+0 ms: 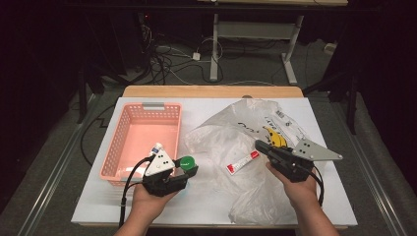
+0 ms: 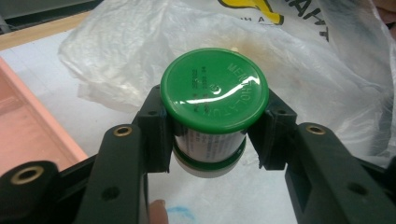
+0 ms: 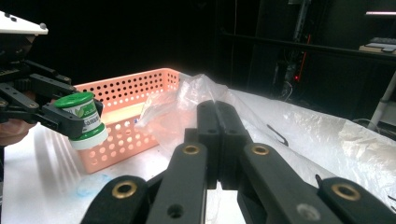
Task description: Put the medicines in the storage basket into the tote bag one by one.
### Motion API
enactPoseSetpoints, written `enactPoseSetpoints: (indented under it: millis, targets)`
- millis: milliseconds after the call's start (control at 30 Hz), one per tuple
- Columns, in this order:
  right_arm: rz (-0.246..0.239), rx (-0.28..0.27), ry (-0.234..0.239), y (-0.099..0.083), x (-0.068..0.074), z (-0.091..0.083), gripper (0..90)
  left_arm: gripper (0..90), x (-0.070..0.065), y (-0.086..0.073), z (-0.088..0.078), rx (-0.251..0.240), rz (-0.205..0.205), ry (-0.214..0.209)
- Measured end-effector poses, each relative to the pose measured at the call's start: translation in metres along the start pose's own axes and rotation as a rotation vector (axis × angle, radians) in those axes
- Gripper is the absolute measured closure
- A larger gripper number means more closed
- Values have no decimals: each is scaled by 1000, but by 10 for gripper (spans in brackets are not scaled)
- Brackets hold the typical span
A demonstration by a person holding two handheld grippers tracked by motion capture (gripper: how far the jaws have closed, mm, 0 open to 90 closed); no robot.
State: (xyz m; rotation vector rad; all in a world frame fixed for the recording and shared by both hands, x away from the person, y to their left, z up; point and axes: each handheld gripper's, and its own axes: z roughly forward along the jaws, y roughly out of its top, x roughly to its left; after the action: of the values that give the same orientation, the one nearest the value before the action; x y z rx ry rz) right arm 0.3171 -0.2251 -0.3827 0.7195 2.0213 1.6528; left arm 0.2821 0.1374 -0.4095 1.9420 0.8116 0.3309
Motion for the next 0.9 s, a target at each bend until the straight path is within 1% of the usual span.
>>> enactPoseSetpoints:
  millis: [67, 167, 333, 400, 500, 533, 600, 633, 700, 800, 900]
  targets:
    - [1, 6, -2, 0, 1, 1, 900, 533, -1, -1, 1, 1, -2, -3]
    - [1, 2, 0, 1, 2, 0, 900, 533, -2, -2, 3, 3, -5, -6]
    - [-4, -3, 0, 2, 1, 0, 900, 534, -8, 0, 12, 14, 13, -12]
    - [11, -11, 2, 3, 1, 0, 900, 533, -11, 2, 19, 22, 13, -25]
    - [5, -27, 4, 7, 1, -1, 900, 533, -15, 6, 31, 28, 17, -37]
    - [10, -27, 4, 7, 1, -1, 900, 534, -17, 8, 35, 28, 17, -43]
    - [9, -26, 7, 7, 0, -1, 900, 533, -22, 12, 42, 34, 31, -50]
    - [17, -26, 5, 6, 0, 0, 900, 534, -24, 14, 46, 36, 39, -51]
    - [15, -24, 6, 5, -2, 0, 900, 533, -27, 19, 53, 33, 44, -62]
    - [22, -23, 6, 3, -3, 1, 900, 534, -31, 25, 64, 30, 53, -69]
    - [25, -22, 6, 3, -3, 1, 900, 534, -34, 31, 77, 28, 58, -64]
